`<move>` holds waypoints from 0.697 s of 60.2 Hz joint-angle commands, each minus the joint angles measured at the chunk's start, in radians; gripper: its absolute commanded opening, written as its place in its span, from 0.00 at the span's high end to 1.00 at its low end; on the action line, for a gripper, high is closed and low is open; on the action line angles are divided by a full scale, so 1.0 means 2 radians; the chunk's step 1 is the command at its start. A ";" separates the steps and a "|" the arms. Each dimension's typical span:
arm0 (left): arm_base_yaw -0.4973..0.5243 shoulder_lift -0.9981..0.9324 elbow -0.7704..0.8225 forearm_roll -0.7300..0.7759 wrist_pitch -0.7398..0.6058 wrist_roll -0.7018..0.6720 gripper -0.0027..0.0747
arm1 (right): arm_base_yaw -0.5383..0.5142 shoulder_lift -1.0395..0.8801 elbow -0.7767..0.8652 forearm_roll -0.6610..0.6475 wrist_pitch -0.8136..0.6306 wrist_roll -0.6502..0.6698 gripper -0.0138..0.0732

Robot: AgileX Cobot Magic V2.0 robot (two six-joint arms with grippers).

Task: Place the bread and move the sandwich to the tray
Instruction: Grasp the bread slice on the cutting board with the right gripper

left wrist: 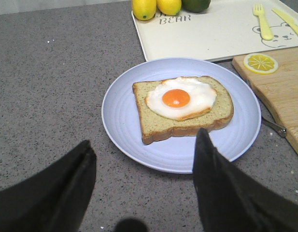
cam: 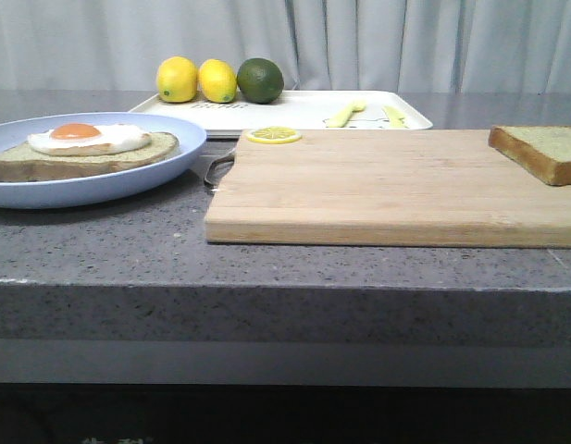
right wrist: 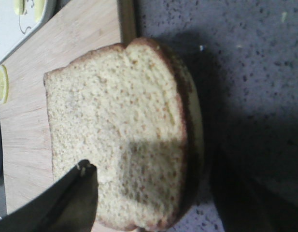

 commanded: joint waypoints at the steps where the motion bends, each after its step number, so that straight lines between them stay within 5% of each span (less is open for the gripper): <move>1: -0.004 0.005 -0.017 0.005 -0.033 0.001 0.41 | -0.003 -0.006 -0.015 0.046 0.031 -0.019 0.26; 14: -0.004 0.005 -0.017 0.005 -0.033 0.001 0.41 | -0.003 0.010 -0.015 0.079 0.057 -0.037 0.27; 30: -0.004 0.005 -0.017 0.005 -0.033 0.001 0.41 | -0.003 0.010 -0.015 0.083 0.057 -0.037 0.66; 42: -0.004 0.005 -0.017 0.005 -0.033 0.001 0.41 | -0.003 0.005 -0.015 0.105 0.076 -0.037 0.74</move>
